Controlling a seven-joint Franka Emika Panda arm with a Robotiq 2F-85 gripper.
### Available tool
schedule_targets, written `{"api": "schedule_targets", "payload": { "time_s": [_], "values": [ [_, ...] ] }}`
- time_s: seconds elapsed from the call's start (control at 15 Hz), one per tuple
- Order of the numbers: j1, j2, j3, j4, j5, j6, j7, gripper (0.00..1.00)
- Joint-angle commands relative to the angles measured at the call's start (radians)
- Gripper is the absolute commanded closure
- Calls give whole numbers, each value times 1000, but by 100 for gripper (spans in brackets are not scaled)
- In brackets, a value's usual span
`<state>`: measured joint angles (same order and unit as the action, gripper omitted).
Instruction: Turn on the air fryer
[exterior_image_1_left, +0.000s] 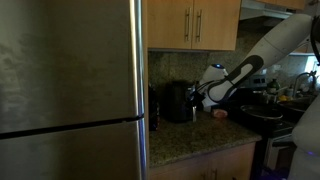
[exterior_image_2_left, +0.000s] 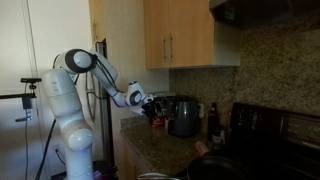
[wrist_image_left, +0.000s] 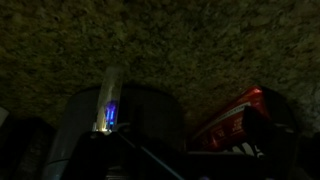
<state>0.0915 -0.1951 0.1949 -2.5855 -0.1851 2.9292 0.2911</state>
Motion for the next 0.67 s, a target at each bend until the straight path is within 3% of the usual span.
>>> {"api": "schedule_targets", "payload": {
  "time_s": [0.0,0.07,0.47,0.53,0.6],
  "values": [
    [-151,24,88,-18,-214,140,235,0],
    [-74,20,39,-7,-136,87,147,0],
    [-119,13,63,-10,-190,127,225,0],
    [-42,-92,6,33,-75,14,154,0],
    [-80,-109,21,44,-102,16,201,0]
  ]
}}
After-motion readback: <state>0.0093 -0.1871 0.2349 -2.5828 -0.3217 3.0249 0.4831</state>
